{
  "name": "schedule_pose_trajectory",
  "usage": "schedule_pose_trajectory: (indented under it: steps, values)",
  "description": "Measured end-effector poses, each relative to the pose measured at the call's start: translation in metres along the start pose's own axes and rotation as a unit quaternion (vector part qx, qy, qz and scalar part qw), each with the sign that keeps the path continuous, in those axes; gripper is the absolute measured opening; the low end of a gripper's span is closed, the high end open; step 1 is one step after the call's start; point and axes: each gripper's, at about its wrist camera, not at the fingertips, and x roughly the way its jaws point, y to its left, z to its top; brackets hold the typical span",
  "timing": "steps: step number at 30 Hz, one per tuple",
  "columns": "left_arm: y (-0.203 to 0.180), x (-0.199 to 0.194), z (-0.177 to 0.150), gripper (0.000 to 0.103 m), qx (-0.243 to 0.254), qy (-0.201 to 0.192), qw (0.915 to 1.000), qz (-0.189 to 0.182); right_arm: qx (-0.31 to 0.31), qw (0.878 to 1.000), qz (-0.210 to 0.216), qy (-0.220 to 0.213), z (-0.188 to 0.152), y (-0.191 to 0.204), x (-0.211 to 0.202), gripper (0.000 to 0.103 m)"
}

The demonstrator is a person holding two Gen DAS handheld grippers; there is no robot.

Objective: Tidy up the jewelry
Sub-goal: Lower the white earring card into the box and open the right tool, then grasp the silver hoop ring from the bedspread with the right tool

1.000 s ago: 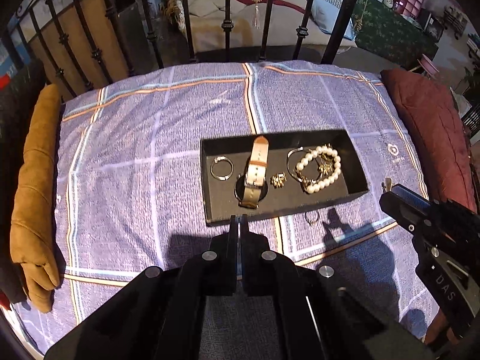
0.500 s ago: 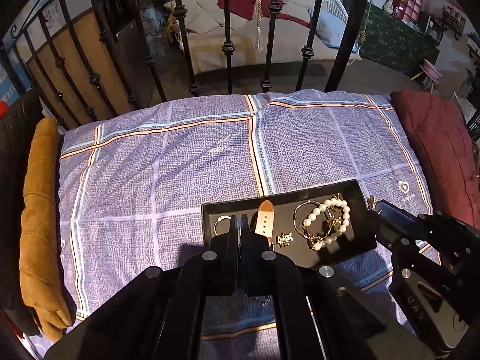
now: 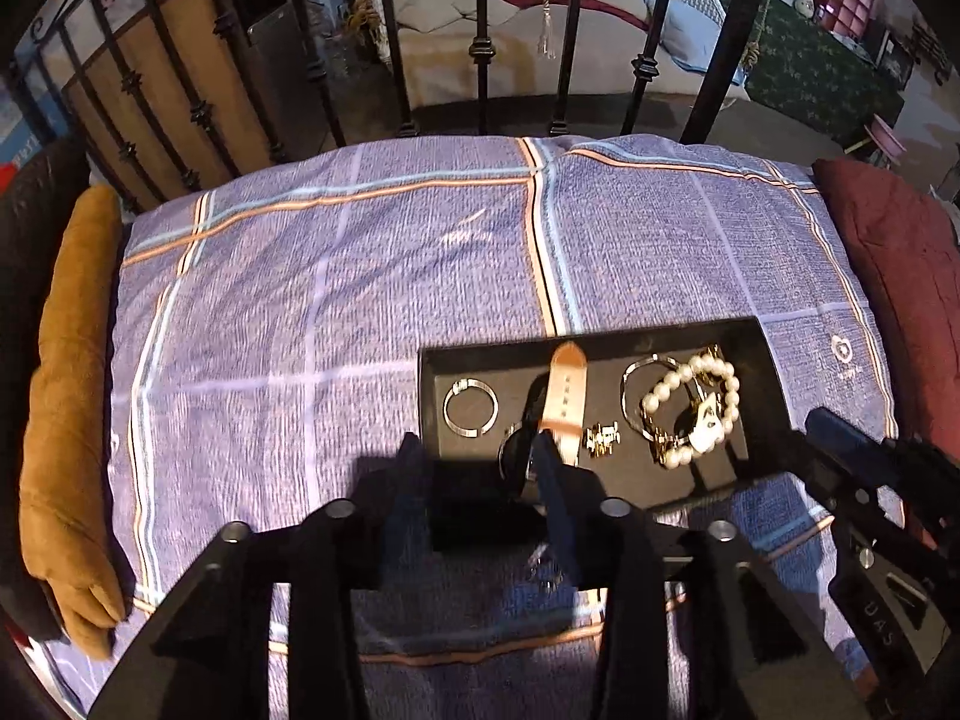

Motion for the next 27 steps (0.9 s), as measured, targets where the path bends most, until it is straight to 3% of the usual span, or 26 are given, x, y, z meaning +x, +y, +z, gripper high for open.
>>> schedule_pose_trajectory:
  steps: [2,3,10,15,21,27]
  values:
    - [0.003,-0.003,-0.014,0.062,-0.002,-0.001,1.0,-0.001,0.003,1.0,0.0,0.008,-0.014,0.003,-0.002,0.025]
    - [0.003,-0.004,-0.021,0.063,0.002,-0.005,1.0,0.0,0.006,1.0,0.003,0.011,-0.022,0.005,-0.003,0.025]
    - [0.004,0.013,-0.065,0.063,0.016,0.035,0.9992,0.01,0.02,0.999,0.009,0.043,-0.05,0.016,0.017,0.025]
    - [0.007,0.028,-0.074,0.063,0.003,0.046,0.9989,0.004,0.032,0.998,0.017,0.048,-0.052,0.025,0.034,0.025]
    - [0.005,0.036,-0.072,0.062,0.002,0.042,0.9991,0.004,0.034,0.998,0.012,0.055,-0.052,0.032,0.048,0.025]
    - [0.006,0.025,-0.07,0.063,0.002,0.021,0.9992,-0.033,0.053,0.997,0.013,0.058,-0.051,0.024,0.054,0.025]
